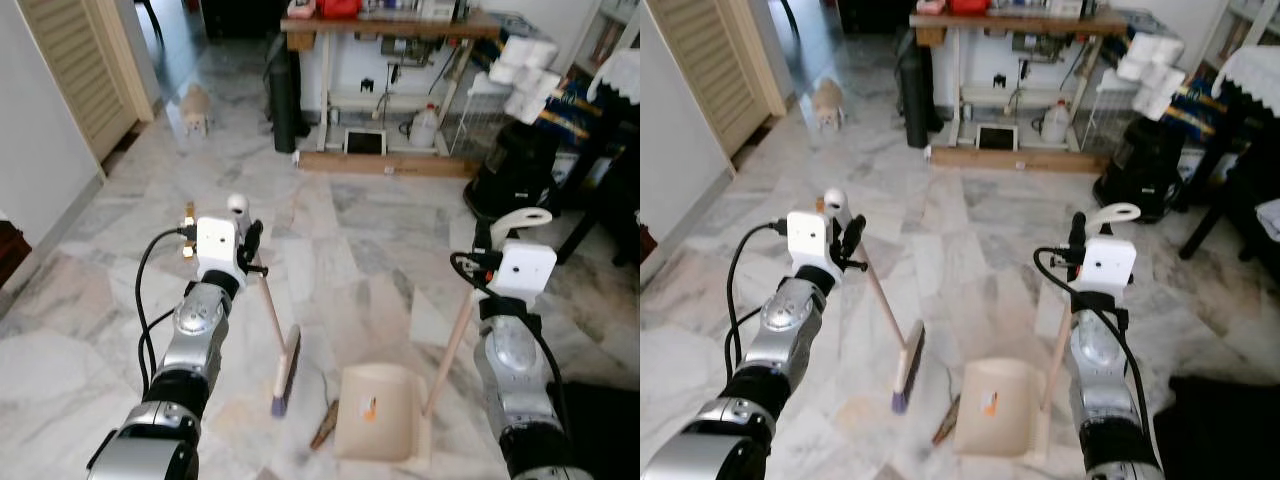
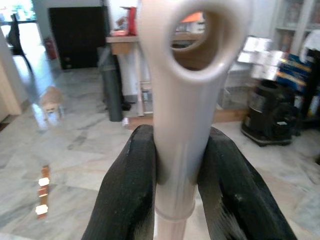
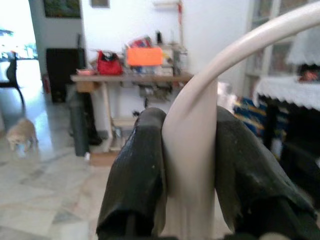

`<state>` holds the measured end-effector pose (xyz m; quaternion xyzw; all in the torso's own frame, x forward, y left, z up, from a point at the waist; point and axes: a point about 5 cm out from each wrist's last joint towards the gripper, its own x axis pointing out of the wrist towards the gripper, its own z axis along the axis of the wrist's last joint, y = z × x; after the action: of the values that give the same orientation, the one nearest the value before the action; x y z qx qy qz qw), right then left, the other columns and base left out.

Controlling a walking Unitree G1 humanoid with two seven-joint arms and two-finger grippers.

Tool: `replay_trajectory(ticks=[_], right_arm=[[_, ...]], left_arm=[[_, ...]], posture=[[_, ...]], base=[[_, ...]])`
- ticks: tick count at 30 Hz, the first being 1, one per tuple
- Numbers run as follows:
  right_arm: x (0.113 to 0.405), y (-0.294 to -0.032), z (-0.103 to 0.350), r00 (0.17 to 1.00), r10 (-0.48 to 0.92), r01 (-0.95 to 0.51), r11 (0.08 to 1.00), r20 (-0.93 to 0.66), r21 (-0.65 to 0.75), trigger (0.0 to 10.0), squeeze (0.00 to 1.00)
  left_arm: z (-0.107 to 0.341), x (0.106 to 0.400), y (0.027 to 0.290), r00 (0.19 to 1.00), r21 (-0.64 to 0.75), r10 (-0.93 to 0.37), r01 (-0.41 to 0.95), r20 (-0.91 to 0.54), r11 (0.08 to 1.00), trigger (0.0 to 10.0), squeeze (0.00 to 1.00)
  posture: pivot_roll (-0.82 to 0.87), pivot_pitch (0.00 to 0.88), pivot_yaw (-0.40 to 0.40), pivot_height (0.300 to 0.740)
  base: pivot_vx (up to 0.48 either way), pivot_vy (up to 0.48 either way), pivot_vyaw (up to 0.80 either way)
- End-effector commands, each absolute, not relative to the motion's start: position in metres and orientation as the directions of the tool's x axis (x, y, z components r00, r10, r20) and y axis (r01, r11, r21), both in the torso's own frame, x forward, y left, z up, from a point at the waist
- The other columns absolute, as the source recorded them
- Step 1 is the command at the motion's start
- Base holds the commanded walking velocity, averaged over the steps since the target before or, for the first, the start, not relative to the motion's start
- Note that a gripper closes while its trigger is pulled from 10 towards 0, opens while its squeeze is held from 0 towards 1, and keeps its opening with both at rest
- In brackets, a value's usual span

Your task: Sweep floor

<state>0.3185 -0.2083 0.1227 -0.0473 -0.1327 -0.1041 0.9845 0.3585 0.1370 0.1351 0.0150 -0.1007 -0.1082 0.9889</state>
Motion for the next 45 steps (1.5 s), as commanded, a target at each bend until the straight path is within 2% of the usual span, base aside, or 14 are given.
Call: replay_trajectory(ticks=[1,12,23,26,37,40,45], right_arm=[[0.323,-0.206,0.134,0.931,-0.18,0.21,0.976,0.319,-0.062,10.0,0.0],[0.319,-0.212,0.125,0.938,-0.183,0.217,0.972,0.293,-0.086,10.0,0.0],[0.316,-0.215,0.114,0.948,-0.16,0.217,0.958,0.275,-0.189,10.0,0.0],[0.314,-0.214,0.11,0.949,-0.153,0.222,0.945,0.277,-0.239,10.0,0.0],[0.316,-0.213,0.101,0.956,-0.158,0.225,0.937,0.249,-0.268,10.0,0.0],[0.315,-0.213,0.099,0.956,-0.158,0.225,0.936,0.248,-0.271,10.0,0.0],[0.314,-0.207,0.094,0.955,-0.153,0.226,0.93,0.254,-0.288,10.0,0.0]], left_arm=[[0.146,0.36,0.142,0.947,0.07,-0.207,0.196,0.244,0.978,10.0,0.0],[0.143,0.359,0.142,0.95,0.07,-0.209,0.198,0.233,0.978,10.0,0.0],[0.14,0.354,0.147,0.952,0.077,-0.214,0.202,0.218,0.976,10.0,0.0],[0.14,0.352,0.149,0.952,0.079,-0.215,0.202,0.22,0.976,10.0,0.0],[0.142,0.348,0.154,0.951,0.072,-0.21,0.198,0.229,0.977,10.0,0.0],[0.154,0.342,0.159,0.947,0.027,-0.191,0.191,0.259,0.981,10.0,0.0],[0.159,0.335,0.166,0.949,-0.016,-0.173,0.184,0.262,0.983,10.0,0.0]], posture=[[0.01,0.0,0.016,0.74],[0.0,0.0,0.021,0.74],[0.0,0.002,0.038,0.74],[0.01,0.035,0.035,0.74],[0.05,0.101,0.033,0.74],[0.1,0.172,0.049,0.74],[0.11,0.195,0.057,0.74]], base=[[0.0,0.0,0.0],[0.0,0.0,0.0],[0.0,0.0,0.0],[0.0,0.0,0.0],[0.0,0.0,0.0],[0.0,0.0,0.0],[0.0,0.0,0.0]])
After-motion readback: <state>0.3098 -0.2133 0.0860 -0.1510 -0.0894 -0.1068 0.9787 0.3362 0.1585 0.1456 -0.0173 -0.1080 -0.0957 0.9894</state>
